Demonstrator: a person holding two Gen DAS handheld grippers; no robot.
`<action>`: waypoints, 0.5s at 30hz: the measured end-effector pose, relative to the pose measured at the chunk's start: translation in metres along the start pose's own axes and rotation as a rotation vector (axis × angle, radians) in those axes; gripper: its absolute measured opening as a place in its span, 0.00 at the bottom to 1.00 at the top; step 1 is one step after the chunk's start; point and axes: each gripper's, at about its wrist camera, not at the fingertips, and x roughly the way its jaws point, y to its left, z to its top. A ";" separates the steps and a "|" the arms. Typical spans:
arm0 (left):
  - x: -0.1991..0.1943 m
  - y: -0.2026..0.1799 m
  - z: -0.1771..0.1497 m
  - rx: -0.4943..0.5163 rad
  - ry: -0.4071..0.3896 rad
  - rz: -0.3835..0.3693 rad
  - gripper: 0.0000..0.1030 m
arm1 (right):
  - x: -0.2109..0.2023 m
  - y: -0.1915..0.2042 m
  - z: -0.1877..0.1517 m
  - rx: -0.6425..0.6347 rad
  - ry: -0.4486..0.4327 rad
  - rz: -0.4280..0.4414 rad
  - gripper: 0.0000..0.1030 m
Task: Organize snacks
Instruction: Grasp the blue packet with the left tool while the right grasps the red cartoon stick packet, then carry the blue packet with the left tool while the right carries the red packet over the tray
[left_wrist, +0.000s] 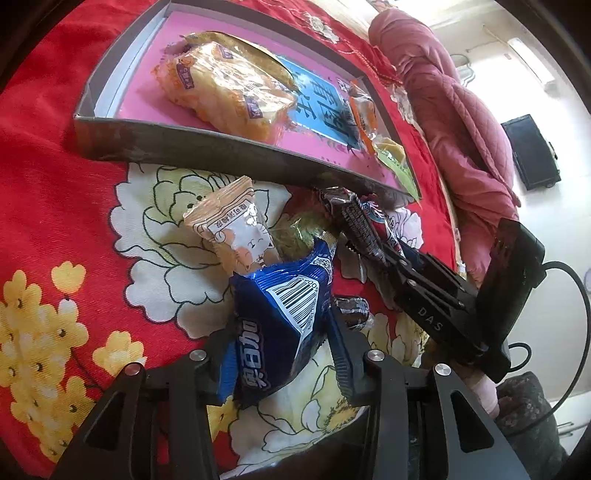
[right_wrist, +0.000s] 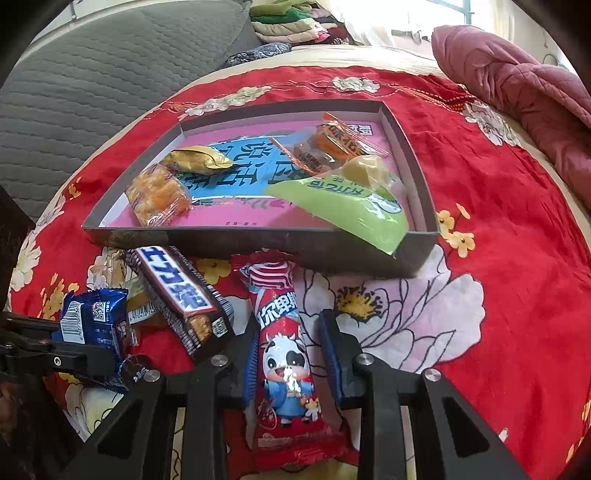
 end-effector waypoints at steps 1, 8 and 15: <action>0.000 -0.002 0.000 0.010 -0.003 0.010 0.40 | 0.000 0.000 0.000 -0.002 0.000 0.000 0.29; -0.013 -0.011 -0.003 0.051 -0.042 0.029 0.26 | -0.007 0.000 -0.002 0.011 -0.004 0.024 0.17; -0.033 -0.008 -0.005 0.035 -0.077 0.029 0.22 | -0.014 -0.004 -0.005 0.041 -0.001 0.036 0.17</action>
